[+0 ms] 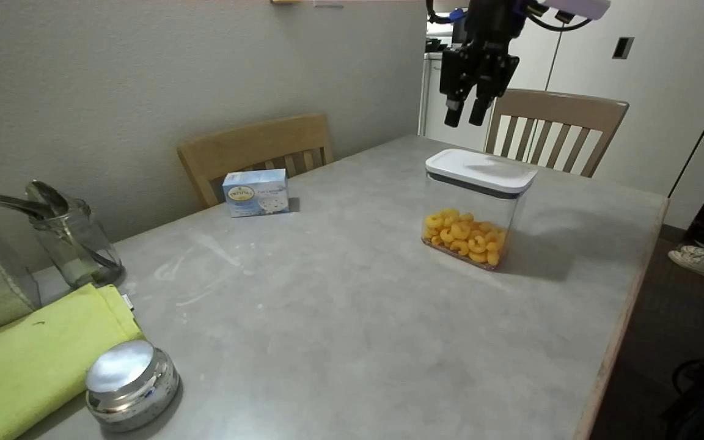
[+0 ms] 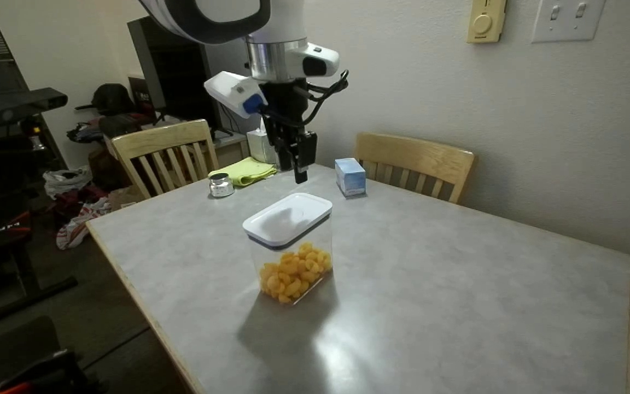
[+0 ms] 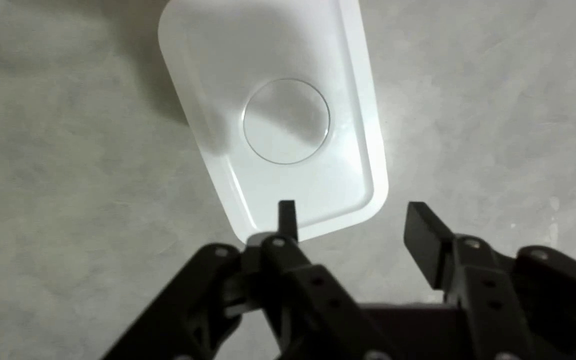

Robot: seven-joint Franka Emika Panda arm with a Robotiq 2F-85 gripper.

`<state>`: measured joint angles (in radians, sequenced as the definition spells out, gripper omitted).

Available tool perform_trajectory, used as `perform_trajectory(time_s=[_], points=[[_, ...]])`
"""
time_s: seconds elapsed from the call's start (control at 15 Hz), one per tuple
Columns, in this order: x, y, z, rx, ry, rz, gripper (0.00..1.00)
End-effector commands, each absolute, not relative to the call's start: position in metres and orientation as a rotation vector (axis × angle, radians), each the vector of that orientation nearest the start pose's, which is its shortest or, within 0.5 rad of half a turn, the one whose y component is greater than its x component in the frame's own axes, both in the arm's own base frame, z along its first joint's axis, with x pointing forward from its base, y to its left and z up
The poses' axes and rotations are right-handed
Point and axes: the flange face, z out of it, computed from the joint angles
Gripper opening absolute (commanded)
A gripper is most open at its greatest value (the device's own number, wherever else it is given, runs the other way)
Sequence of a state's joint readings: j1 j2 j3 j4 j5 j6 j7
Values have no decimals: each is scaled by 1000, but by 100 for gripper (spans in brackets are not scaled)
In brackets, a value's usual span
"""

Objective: Put the lid on the container and then press the button atop the lid

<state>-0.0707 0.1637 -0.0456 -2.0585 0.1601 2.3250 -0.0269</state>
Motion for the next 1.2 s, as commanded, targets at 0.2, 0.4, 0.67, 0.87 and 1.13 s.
perform_trajectory(time_s=[0.2,0.4,0.67,0.87,1.13], points=[[576,-64,372,-3028,272,-178,100],[577,-63,372,-3027,273,-179,100],[577,-63,371,-3028,276,-181,100],[584,-64,368,-3023,296,-168,100],[584,-64,368,-3033,306,-166,100]])
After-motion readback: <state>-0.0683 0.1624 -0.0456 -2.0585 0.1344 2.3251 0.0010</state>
